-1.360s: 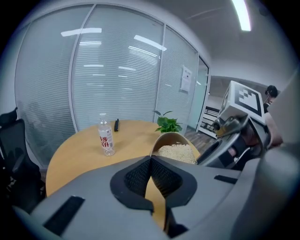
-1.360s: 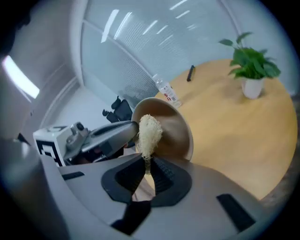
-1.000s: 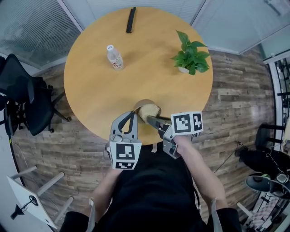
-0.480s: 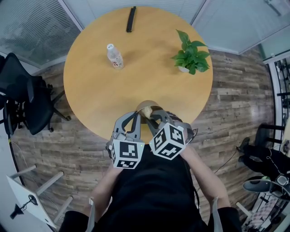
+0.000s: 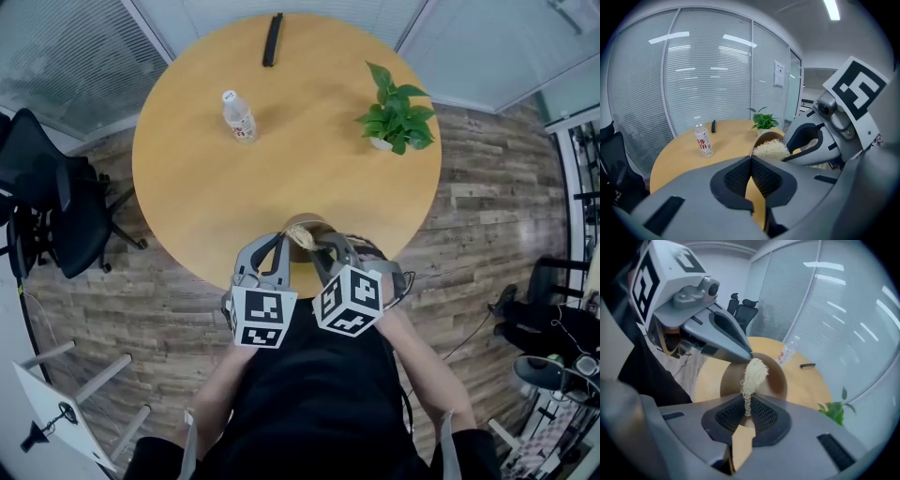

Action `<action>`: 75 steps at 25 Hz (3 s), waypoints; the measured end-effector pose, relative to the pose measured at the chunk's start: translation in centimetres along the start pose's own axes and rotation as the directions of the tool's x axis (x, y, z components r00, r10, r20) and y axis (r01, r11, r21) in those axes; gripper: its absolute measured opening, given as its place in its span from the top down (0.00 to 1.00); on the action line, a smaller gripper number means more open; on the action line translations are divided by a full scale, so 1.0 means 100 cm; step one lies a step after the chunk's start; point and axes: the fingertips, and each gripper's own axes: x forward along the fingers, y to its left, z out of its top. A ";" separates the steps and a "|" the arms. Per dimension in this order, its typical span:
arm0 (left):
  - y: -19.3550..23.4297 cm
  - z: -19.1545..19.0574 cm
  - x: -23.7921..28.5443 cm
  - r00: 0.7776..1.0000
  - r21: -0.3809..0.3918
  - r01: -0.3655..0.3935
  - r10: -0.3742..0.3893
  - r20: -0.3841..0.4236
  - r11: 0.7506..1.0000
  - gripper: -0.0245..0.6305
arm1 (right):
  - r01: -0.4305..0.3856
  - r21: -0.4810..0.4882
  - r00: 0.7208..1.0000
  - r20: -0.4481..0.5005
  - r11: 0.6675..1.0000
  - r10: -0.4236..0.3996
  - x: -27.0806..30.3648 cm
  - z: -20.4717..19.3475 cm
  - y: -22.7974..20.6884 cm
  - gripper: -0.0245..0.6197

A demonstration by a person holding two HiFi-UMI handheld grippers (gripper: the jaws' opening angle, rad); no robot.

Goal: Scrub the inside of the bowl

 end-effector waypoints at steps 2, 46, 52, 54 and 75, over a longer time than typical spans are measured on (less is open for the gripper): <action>0.002 0.000 0.002 1.000 -0.019 0.005 -0.005 -0.007 1.000 0.94 | 0.138 -0.145 0.990 -0.012 0.980 -0.142 -0.004 0.000 -0.014 0.90; 0.015 0.008 -0.001 0.979 -0.440 0.204 -0.177 0.101 0.875 0.94 | 0.148 -0.102 0.978 0.163 0.984 -0.130 0.012 0.024 -0.003 0.90; 0.021 -0.005 0.002 0.992 -0.394 0.124 -0.120 0.037 0.911 0.94 | 0.002 -0.120 0.992 0.127 0.993 0.013 0.011 0.016 0.016 0.90; 0.024 -0.011 0.003 0.995 -0.389 0.097 -0.104 0.002 0.916 0.94 | 0.088 -0.207 0.991 0.115 0.974 -0.065 0.008 0.012 0.007 0.90; 0.019 -0.014 0.003 0.994 -0.361 0.111 -0.100 0.047 0.926 0.94 | -0.333 0.449 0.940 0.227 0.829 0.255 0.016 0.006 0.034 0.90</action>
